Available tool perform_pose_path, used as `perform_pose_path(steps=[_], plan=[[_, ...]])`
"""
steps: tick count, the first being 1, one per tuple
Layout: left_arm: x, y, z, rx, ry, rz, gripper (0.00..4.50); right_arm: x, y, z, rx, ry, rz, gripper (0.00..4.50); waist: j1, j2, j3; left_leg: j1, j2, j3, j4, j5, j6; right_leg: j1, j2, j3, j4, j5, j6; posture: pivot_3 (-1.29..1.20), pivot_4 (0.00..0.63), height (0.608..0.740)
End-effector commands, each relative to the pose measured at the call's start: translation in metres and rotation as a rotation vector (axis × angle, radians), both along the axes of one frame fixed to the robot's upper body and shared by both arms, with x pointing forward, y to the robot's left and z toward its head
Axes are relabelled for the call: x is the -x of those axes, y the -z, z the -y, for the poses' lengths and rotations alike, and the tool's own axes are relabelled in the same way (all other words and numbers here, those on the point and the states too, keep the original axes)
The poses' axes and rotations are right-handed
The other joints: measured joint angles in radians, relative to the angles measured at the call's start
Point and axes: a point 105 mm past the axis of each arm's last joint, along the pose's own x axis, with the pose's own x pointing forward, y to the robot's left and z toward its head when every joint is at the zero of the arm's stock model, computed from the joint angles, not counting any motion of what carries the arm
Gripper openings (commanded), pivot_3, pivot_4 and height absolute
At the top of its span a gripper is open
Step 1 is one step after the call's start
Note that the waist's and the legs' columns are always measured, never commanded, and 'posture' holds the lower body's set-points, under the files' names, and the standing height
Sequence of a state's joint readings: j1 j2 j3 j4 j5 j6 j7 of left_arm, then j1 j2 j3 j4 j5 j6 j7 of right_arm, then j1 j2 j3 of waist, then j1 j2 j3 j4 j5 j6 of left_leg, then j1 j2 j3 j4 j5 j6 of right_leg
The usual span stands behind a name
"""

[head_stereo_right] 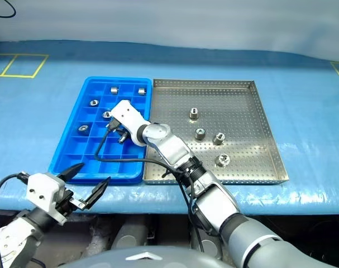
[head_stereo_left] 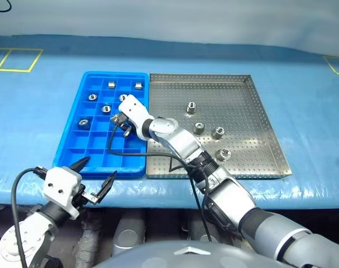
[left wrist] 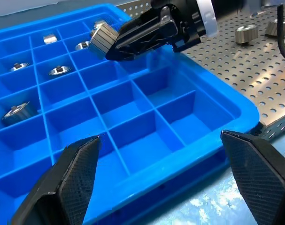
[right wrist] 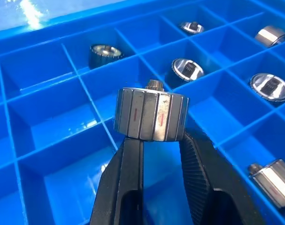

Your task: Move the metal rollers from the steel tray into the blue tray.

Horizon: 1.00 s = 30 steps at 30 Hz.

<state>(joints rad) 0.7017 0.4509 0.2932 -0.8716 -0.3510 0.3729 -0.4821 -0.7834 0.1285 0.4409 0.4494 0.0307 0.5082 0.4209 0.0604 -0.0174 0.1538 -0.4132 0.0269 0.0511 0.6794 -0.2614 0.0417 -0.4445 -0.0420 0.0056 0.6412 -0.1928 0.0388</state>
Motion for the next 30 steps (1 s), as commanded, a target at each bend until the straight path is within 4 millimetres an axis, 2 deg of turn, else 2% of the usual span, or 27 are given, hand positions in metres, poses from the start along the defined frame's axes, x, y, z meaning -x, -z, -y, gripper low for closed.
perform_pose_path(steps=[1, 8, 10, 13, 18, 22, 25, 30], plan=[[0.003, -0.014, 0.005, -0.019, -0.004, 0.066, 4.5, 0.004, -0.021, -0.024, -0.058, -0.052, 0.05, 0.77, 0.007, 0.001, 0.0, 0.001, 0.0, 0.0, 0.0, 0.0, 0.0, 0.0, 0.0, 0.0, 0.0, 0.0, 0.0, 0.35, 0.15, 0.74], [0.007, -0.013, 0.006, -0.011, -0.024, 0.065, 4.5, -0.014, -0.01, -0.009, -0.025, 0.008, 0.03, 0.77, 0.037, 0.002, 0.001, 0.001, 0.0, -0.004, 0.0, 0.0, -0.001, -0.001, 0.0, -0.005, -0.001, -0.001, -0.001, 0.38, 0.15, 0.74], [0.006, -0.013, 0.007, -0.007, -0.02, 0.066, 4.5, -0.014, -0.007, -0.007, -0.009, 0.0, 0.019, 1.5, 0.042, 0.003, 0.002, 0.0, 0.0, -0.005, 0.0, 0.0, -0.001, 0.0, -0.001, -0.006, -0.002, -0.001, -0.001, 0.37, 0.15, 0.74], [0.003, -0.012, 0.009, -0.002, 0.002, 0.066, 4.5, -0.014, -0.008, -0.003, -0.006, -0.005, 0.027, 2.35, 0.041, 0.003, 0.002, 0.0, 0.0, -0.006, 0.0, 0.0, -0.001, 0.0, -0.001, -0.007, -0.003, -0.001, -0.001, 0.33, 0.15, 0.74], [-0.008, -0.017, 0.016, 0.009, 0.071, 0.087, 4.5, -0.015, -0.036, 0.012, -0.094, 0.026, 0.066, 4.0, 0.035, 0.003, 0.002, -0.003, 0.0, -0.007, 0.0, 0.0, -0.001, 0.0, -0.001, -0.008, -0.004, -0.001, -0.001, 0.26, 0.15, 0.74], [-0.021, -0.032, 0.027, 0.067, 0.152, 0.147, 4.5, -0.01, -0.074, 0.037, -0.244, 0.076, 0.081, 4.0, 0.029, 0.004, 0.002, -0.005, -0.001, -0.007, 0.0, 0.0, -0.002, 0.001, -0.001, -0.008, -0.003, -0.001, -0.001, 0.19, 0.15, 0.74], [-0.039, -0.044, 0.034, 0.104, 0.211, 0.196, 4.5, -0.005, -0.095, 0.068, -0.326, 0.155, 0.114, 4.0, 0.02, 0.005, 0.003, -0.005, -0.001, -0.007, 0.0, 0.0, -0.002, 0.001, -0.001, -0.008, -0.002, -0.001, -0.002, 0.1, 0.15, 0.74], [-0.074, -0.049, 0.044, 0.086, 0.274, 0.208, 4.5, -0.003, -0.087, 0.125, -0.246, 0.378, 0.189, 4.0, -0.019, 0.005, 0.002, -0.003, -0.002, -0.006, 0.001, 0.0, -0.002, 0.005, -0.001, -0.008, -0.001, -0.001, -0.001, 0.0, 0.15, 0.74]])
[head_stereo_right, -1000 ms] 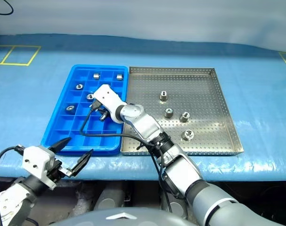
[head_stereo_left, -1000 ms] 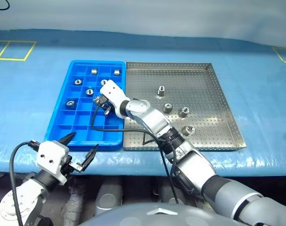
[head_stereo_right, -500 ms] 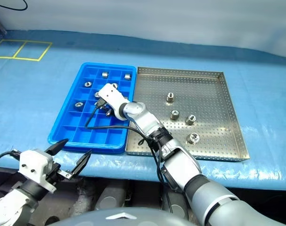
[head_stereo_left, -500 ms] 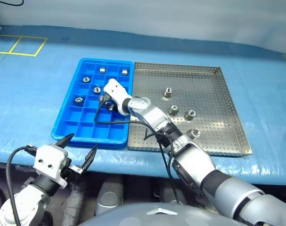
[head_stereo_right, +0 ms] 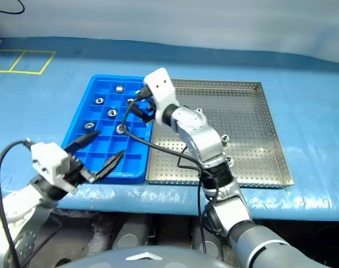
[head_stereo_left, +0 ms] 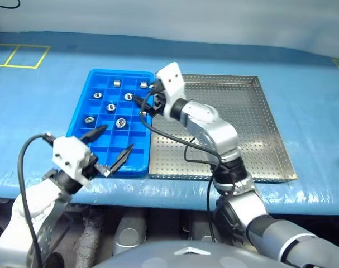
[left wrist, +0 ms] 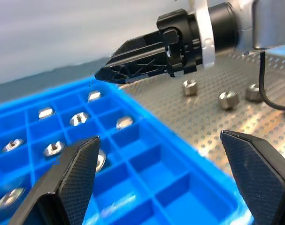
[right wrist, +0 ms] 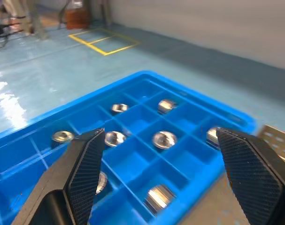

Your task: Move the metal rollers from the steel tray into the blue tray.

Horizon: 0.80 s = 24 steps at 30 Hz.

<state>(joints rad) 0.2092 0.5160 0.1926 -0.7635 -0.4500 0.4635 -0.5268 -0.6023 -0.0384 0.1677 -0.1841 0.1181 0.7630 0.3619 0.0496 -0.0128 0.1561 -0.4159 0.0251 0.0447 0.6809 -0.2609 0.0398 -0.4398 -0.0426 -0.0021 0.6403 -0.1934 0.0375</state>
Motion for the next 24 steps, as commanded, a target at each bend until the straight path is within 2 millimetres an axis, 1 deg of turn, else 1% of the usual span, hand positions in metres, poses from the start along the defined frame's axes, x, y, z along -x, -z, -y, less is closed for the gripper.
perform_pose_path(steps=[1, 3, 4, 7, 10, 13, 17, 20, 24], plan=[[-0.019, 0.002, 0.006, -0.016, 0.022, -0.011, 4.5, 0.004, -0.004, 0.034, 0.011, 0.144, 0.031, 4.0, -0.02, 0.0, 0.0, 0.0, 0.0, 0.0, 0.0, 0.0, 0.0, 0.0, 0.0, 0.0, 0.0, 0.0, 0.0, 0.0, 0.15, 0.74], [-0.044, 0.002, 0.005, -0.033, -0.043, -0.008, 4.5, 0.008, 0.006, 0.054, 0.017, 0.226, 0.001, 4.0, -0.036, 0.0, 0.0, 0.001, 0.0, 0.001, 0.0, 0.0, 0.0, 0.0, 0.0, 0.002, 0.001, 0.001, 0.001, -0.03, 0.15, 0.74], [-0.055, 0.002, 0.006, -0.042, -0.066, -0.007, 4.5, 0.011, 0.01, 0.061, 0.009, 0.255, -0.02, 4.0, -0.042, 0.0, 0.0, 0.001, -0.001, 0.001, 0.001, 0.0, 0.0, 0.0, 0.001, 0.002, 0.001, 0.001, 0.001, -0.04, 0.15, 0.74], [-0.085, 0.0, 0.023, -0.056, -0.033, 0.002, 4.5, 0.023, 0.027, 0.078, 0.011, 0.334, -0.075, 4.0, -0.065, 0.0, 0.0, 0.001, -0.003, 0.001, 0.001, 0.001, -0.001, -0.001, 0.003, 0.003, 0.003, 0.002, 0.003, -0.07, 0.15, 0.74], [-0.108, 0.003, 0.039, -0.092, 0.016, -0.019, 4.5, 0.034, 0.036, 0.085, -0.003, 0.375, -0.113, 4.0, -0.086, -0.001, 0.0, 0.001, -0.003, 0.001, 0.001, 0.001, -0.001, -0.001, 0.005, 0.005, 0.002, 0.002, 0.004, -0.11, 0.15, 0.74], [-0.126, 0.008, 0.053, -0.123, 0.066, -0.06, 4.5, 0.042, 0.041, 0.089, -0.007, 0.406, -0.134, 4.0, -0.104, -0.001, 0.0, 0.0, -0.003, 0.002, 0.001, 0.001, -0.001, -0.003, 0.007, 0.009, 0.002, 0.004, 0.006, -0.13, 0.15, 0.74], [-0.141, 0.02, 0.077, -0.144, 0.149, -0.137, 4.5, 0.049, 0.041, 0.096, -0.021, 0.443, -0.141, 4.0, -0.121, -0.001, 0.0, 0.0, -0.003, 0.004, 0.001, 0.0, 0.0, -0.003, 0.006, 0.012, 0.002, 0.005, 0.008, -0.15, 0.15, 0.74], [-0.146, 0.032, 0.093, -0.141, 0.192, -0.197, 4.5, 0.053, 0.037, 0.1, -0.037, 0.456, -0.131, 4.0, -0.126, -0.001, -0.001, 0.0, -0.003, 0.004, 0.001, 0.0, 0.0, -0.003, 0.006, 0.013, 0.002, 0.005, 0.009, -0.16, 0.15, 0.74], [-0.149, 0.049, 0.111, -0.171, 0.242, -0.247, 4.5, 0.064, 0.021, 0.092, -0.054, 0.37, -0.063, 4.0, -0.135, -0.001, -0.001, 0.0, -0.004, 0.005, 0.001, 0.0, 0.001, -0.004, 0.006, 0.014, 0.002, 0.006, 0.009, -0.18, 0.15, 0.74]])
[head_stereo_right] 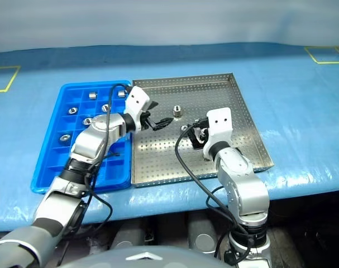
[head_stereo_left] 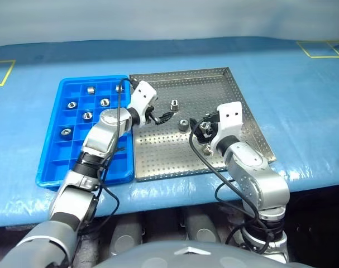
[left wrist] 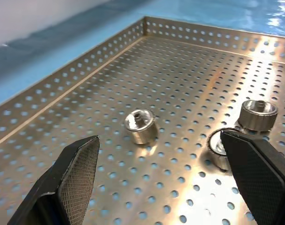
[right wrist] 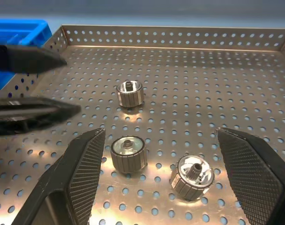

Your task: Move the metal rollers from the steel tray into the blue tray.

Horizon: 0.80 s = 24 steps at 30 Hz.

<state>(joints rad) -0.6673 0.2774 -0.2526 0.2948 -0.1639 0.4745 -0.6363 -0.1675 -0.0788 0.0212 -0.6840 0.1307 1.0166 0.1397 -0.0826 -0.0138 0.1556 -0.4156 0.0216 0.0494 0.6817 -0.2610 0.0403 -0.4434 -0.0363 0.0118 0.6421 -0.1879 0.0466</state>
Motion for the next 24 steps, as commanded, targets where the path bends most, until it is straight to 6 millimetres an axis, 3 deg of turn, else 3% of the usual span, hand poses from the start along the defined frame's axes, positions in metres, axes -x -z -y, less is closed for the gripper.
perform_pose_path(steps=[1, 5, 8, 15, 20, 24], plan=[[-0.003, 0.002, 0.016, -0.022, 0.048, 0.019, 4.5, 0.013, -0.024, -0.01, 0.004, -0.096, 0.109, 4.0, -0.004, 0.0, 0.0, 0.0, 0.0, 0.0, 0.0, 0.0, 0.0, 0.0, 0.0, 0.0, 0.0, 0.0, 0.0, -0.19, 0.15, 0.74], [-0.004, 0.01, 0.03, -0.021, 0.069, 0.0, 4.5, 0.028, -0.024, -0.022, 0.048, -0.19, 0.144, 4.0, -0.012, 0.0, 0.0, 0.0, 0.001, 0.0, 0.0, 0.0, 0.0, 0.0, 0.0, 0.0, 0.0, 0.0, 0.0, -0.21, 0.15, 0.74], [-0.004, 0.015, 0.04, -0.014, 0.086, -0.016, 4.5, 0.036, -0.013, -0.027, 0.069, -0.218, 0.127, 4.0, -0.016, 0.0, 0.0, 0.0, 0.0, 0.0, 0.0, 0.0, 0.0, 0.0, 0.0, 0.0, 0.0, 0.0, 0.0, -0.23, 0.15, 0.74], [-0.003, 0.023, 0.056, -0.031, 0.126, -0.022, 4.5, 0.04, 0.001, -0.031, 0.069, -0.206, 0.091, 4.0, -0.049, -0.001, 0.0, 0.0, 0.001, 0.001, 0.002, 0.0, 0.001, 0.001, -0.001, 0.002, 0.0, 0.001, 0.003, -0.26, 0.15, 0.74], [-0.002, 0.034, 0.054, -0.107, 0.132, -0.027, 4.5, 0.04, 0.005, -0.029, 0.073, -0.18, 0.078, 4.0, -0.068, -0.001, 0.0, 0.0, 0.002, 0.001, 0.002, 0.0, 0.001, 0.001, -0.001, 0.002, 0.0, 0.001, 0.003, -0.27, 0.15, 0.74], [-0.003, 0.039, 0.044, -0.138, 0.109, -0.039, 3.61, 0.038, 0.006, -0.027, 0.066, -0.161, 0.073, 4.04, -0.081, -0.001, 0.0, 0.0, 0.003, 0.001, 0.002, 0.0, 0.001, 0.001, -0.001, 0.002, 0.0, 0.001, 0.003, -0.27, 0.15, 0.74]])
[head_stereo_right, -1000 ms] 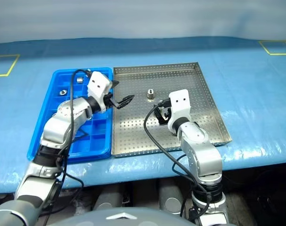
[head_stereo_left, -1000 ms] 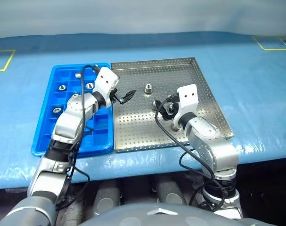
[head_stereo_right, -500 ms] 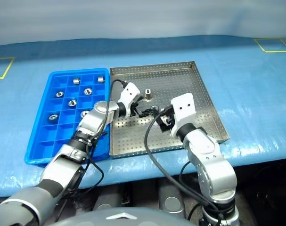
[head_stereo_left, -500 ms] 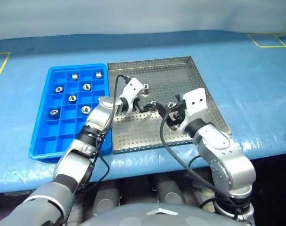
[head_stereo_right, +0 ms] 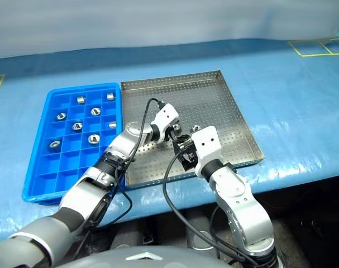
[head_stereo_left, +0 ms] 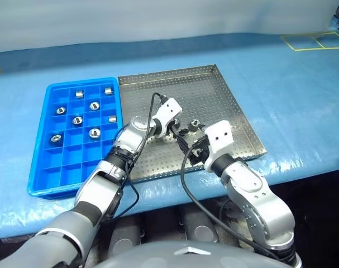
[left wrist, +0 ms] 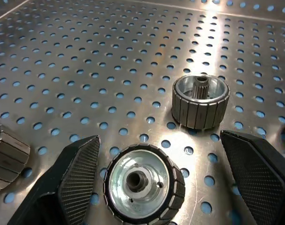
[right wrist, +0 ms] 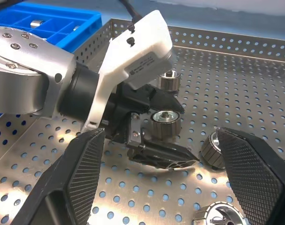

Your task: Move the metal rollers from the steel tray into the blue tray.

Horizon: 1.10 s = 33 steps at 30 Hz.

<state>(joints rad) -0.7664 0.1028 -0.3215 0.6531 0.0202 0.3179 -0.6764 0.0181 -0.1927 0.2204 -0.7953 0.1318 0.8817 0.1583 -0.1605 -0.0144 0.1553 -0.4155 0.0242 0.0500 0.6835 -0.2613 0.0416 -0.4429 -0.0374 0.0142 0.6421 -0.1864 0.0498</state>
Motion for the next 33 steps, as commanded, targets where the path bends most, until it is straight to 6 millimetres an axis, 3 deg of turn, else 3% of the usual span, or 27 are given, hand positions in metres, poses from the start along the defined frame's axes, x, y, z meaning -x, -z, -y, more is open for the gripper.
perform_pose_path(steps=[1, 3, 6, 11, 15, 18, 19, 21, 26, 33], plan=[[-0.003, -0.007, -0.005, -0.016, -0.006, 0.032, 3.31, -0.002, -0.007, 0.002, -0.016, 0.016, 0.033, 4.04, -0.007, 0.0, 0.0, 0.0, 0.0, 0.0, 0.0, 0.0, 0.0, 0.0, 0.0, 0.0, 0.0, 0.0, 0.0, -0.26, 0.15, 0.74], [-0.003, -0.006, -0.01, -0.025, -0.017, 0.034, 2.51, -0.003, -0.006, 0.001, -0.014, 0.012, 0.03, 4.04, -0.014, 0.0, 0.0, 0.0, 0.0, 0.0, 0.0, 0.0, 0.0, 0.0, 0.0, 0.0, 0.0, 0.0, 0.0, -0.25, 0.15, 0.74], [-0.003, -0.011, -0.016, -0.003, -0.036, 0.04, 1.86, -0.004, -0.005, -0.002, -0.013, -0.002, 0.027, 4.04, -0.017, 0.0, 0.0, 0.0, 0.001, 0.0, 0.0, 0.0, 0.0, 0.0, 0.0, 0.0, 0.0, 0.0, 0.0, -0.23, 0.15, 0.74], [0.0, -0.035, -0.024, 0.076, -0.074, 0.101, 1.86, -0.005, -0.008, -0.01, -0.009, -0.048, 0.034, 4.04, -0.013, 0.0, 0.0, 0.0, 0.001, 0.0, 0.0, 0.0, 0.0, 0.0, 0.0, 0.0, 0.001, 0.0, 0.0, -0.2, 0.15, 0.74], [0.005, -0.073, -0.039, 0.198, -0.158, 0.205, 1.86, -0.002, -0.007, -0.021, -0.002, -0.127, 0.024, 4.04, -0.006, 0.0, 0.0, 0.0, 0.001, 0.0, 0.0, 0.0, 0.0, 0.0, 0.0, 0.001, 0.001, 0.0, 0.0, -0.15, 0.15, 0.74], [0.011, -0.1, -0.065, 0.306, -0.285, 0.274, 1.86, -0.003, -0.004, -0.03, 0.004, -0.178, 0.014, 4.04, 0.007, 0.0, 0.0, 0.0, 0.001, 0.0, 0.0, 0.0, 0.0, 0.0, 0.0, 0.001, 0.001, 0.0, 0.0, -0.11, 0.15, 0.74], [0.017, -0.106, -0.082, 0.317, -0.345, 0.314, 1.86, -0.004, -0.003, -0.036, 0.003, -0.208, 0.009, 4.04, 0.02, 0.0, 0.0, 0.001, 0.001, 0.0, 0.0, 0.0, 0.0, 0.0, 0.0, 0.001, 0.001, 0.0, 0.0, -0.07, 0.15, 0.74], [0.029, -0.11, -0.112, 0.298, -0.439, 0.368, 1.86, -0.006, -0.001, -0.046, 0.003, -0.258, 0.003, 4.04, 0.039, 0.0, 0.0, 0.002, 0.001, 0.0, 0.0, 0.0, 0.0, 0.001, 0.0, 0.001, 0.001, 0.0, 0.0, -0.04, 0.15, 0.74], [0.054, -0.102, -0.16, 0.206, -0.63, 0.415, 1.86, -0.009, 0.005, -0.064, -0.015, -0.344, -0.021, 4.04, 0.099, -0.001, -0.001, 0.002, 0.003, 0.001, -0.001, 0.001, -0.001, 0.0, 0.002, 0.001, 0.002, 0.003, -0.006, 0.04, 0.15, 0.74], [0.091, -0.093, -0.205, 0.124, -0.855, 0.424, 1.86, -0.005, 0.008, -0.083, -0.019, -0.46, -0.021, 4.04, 0.162, -0.006, -0.003, 0.002, 0.001, 0.001, 0.0, 0.0, 0.0, 0.002, -0.001, -0.001, 0.0, 0.0, -0.009, 0.11, 0.15, 0.74]])
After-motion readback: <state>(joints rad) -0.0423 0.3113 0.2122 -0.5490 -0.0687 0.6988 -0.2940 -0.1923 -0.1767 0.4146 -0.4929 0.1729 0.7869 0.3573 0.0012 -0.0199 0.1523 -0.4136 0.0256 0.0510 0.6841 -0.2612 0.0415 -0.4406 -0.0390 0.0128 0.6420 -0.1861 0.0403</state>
